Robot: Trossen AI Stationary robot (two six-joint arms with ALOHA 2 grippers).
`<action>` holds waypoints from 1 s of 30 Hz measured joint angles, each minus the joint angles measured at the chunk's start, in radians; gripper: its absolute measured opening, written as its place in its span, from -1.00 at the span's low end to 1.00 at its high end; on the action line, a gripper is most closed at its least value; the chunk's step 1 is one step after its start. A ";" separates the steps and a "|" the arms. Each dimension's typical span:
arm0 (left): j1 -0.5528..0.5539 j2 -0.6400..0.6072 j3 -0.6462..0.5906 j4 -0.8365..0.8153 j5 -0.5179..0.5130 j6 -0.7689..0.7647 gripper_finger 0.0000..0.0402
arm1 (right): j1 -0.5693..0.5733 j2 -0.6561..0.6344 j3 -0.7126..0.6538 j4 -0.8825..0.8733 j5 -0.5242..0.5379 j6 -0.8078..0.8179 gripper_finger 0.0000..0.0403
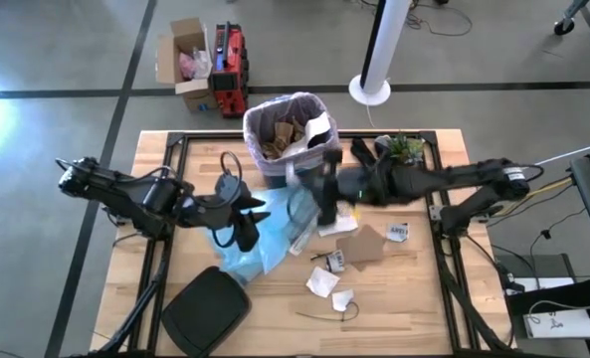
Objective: Place trash/remove bag and relplace
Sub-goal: Put the white paper into the trash bin, then put the zip-tied color cables into the trash bin
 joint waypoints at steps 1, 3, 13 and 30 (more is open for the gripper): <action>0.000 0.000 0.000 0.008 -0.012 0.009 -0.34 | -0.032 0.000 0.019 0.018 0.002 0.009 -1.00; 0.000 0.008 -0.001 0.029 -0.021 0.016 -0.35 | -0.096 0.000 0.051 0.071 0.001 0.038 -1.00; 0.000 0.127 -0.002 0.178 -0.007 0.030 -0.27 | -0.323 0.014 0.099 0.067 -0.141 0.380 -0.69; 0.000 0.333 -0.002 0.427 0.005 0.055 -0.05 | -0.295 -0.162 0.095 -0.113 -0.168 0.312 0.29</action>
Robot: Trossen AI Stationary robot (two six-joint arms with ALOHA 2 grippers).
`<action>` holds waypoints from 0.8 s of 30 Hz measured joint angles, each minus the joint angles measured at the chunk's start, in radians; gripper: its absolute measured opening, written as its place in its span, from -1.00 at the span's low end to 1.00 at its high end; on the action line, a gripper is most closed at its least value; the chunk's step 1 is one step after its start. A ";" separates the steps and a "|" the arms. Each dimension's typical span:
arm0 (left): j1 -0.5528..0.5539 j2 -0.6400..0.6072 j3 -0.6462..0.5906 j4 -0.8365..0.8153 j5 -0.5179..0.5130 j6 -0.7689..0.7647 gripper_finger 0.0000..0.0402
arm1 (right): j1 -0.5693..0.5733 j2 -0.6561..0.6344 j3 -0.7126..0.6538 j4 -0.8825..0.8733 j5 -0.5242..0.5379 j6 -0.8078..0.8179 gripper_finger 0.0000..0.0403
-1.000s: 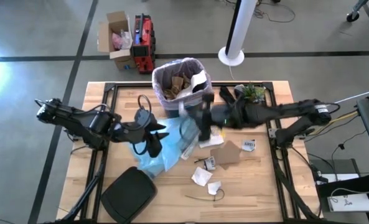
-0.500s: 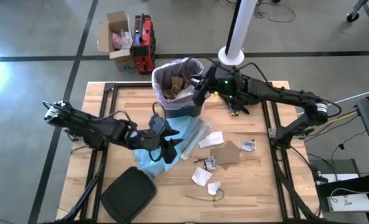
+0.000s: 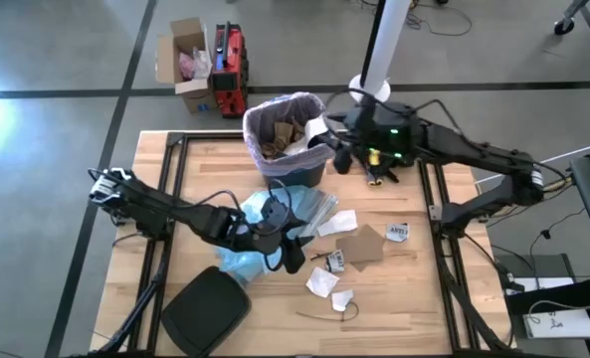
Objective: Place trash/remove bag and relplace
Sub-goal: Put the zip-tied color cables into the trash bin
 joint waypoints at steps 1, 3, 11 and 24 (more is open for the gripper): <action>0.000 0.014 0.000 0.027 0.000 0.001 -0.05 | 0.005 -0.024 0.000 -0.025 -0.001 -0.012 0.29; 0.000 0.046 0.000 0.082 0.002 0.001 -0.05 | 0.016 -0.072 0.000 -0.064 -0.001 -0.034 0.28; 0.001 0.199 0.000 0.223 0.020 0.000 -0.09 | 0.053 -0.242 -0.027 -0.264 -0.048 -0.049 0.16; 0.003 0.441 0.000 0.237 0.059 0.002 -0.02 | 0.204 -0.426 -0.269 -0.355 -0.048 0.150 0.21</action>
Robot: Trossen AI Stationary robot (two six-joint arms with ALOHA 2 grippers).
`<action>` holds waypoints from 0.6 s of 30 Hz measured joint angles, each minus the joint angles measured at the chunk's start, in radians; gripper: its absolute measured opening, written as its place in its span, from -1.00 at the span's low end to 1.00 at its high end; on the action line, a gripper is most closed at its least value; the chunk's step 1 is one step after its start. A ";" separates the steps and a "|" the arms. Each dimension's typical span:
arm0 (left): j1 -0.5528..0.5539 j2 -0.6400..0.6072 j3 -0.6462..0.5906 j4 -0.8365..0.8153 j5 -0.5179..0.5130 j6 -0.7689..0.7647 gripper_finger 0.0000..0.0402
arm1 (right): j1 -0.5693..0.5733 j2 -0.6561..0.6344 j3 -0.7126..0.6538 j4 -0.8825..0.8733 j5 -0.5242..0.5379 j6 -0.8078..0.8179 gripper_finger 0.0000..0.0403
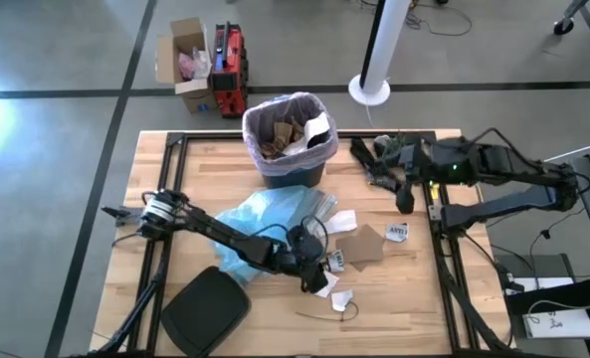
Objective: Place trash/remove bag and relplace
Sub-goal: Put the zip-tied color cables into the trash bin
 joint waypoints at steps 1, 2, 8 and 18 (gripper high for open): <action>0.000 0.021 0.000 0.000 0.011 0.000 -0.02 | 0.017 -0.002 -0.016 0.004 0.000 0.012 0.21; 0.000 0.041 0.000 0.000 0.016 -0.001 -0.03 | 0.034 -0.005 -0.031 0.010 0.000 0.024 0.22; -0.001 0.131 0.003 0.000 0.007 -0.013 -0.15 | 0.118 0.018 -0.101 0.016 0.001 0.091 0.18; -0.001 0.131 0.004 -0.013 0.011 -0.021 -0.68 | 0.206 0.092 -0.183 0.065 0.000 0.134 0.10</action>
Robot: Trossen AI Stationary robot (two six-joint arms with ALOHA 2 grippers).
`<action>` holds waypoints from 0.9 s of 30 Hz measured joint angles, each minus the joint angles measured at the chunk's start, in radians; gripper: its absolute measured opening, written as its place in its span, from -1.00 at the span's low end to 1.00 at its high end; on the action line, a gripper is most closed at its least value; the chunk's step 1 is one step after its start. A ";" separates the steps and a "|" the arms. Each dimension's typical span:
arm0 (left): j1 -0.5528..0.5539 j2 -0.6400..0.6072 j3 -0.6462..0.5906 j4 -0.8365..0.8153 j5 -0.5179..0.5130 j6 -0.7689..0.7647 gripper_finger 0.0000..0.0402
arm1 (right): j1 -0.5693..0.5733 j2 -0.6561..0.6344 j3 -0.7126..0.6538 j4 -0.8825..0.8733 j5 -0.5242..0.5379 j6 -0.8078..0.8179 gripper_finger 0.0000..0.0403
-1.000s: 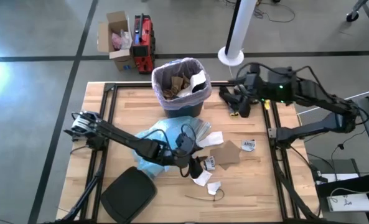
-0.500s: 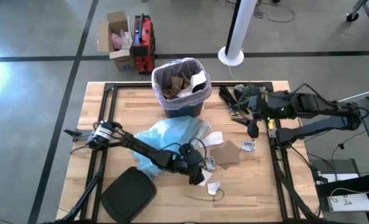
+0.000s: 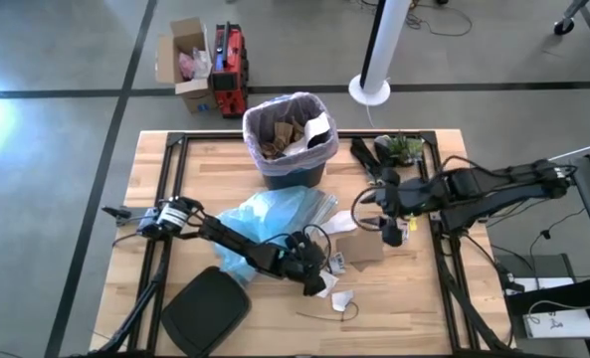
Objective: Place trash/remove bag and relplace
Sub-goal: Put the zip-tied color cables into the trash bin
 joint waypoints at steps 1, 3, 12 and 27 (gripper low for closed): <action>0.000 -0.001 0.000 -0.007 0.004 -0.001 -0.77 | 0.003 0.010 -0.010 0.003 0.000 0.000 0.10; 0.000 -0.008 0.000 -0.024 0.006 -0.010 -0.93 | 0.010 0.026 -0.033 0.015 0.000 0.000 0.11; -0.003 -0.110 -0.008 -0.241 -0.017 0.071 -0.98 | 0.042 0.125 -0.157 0.135 0.000 -0.014 0.14; -0.009 -0.340 -0.005 -0.431 -0.170 0.211 -0.99 | 0.057 0.445 -0.232 0.412 -0.149 0.082 0.08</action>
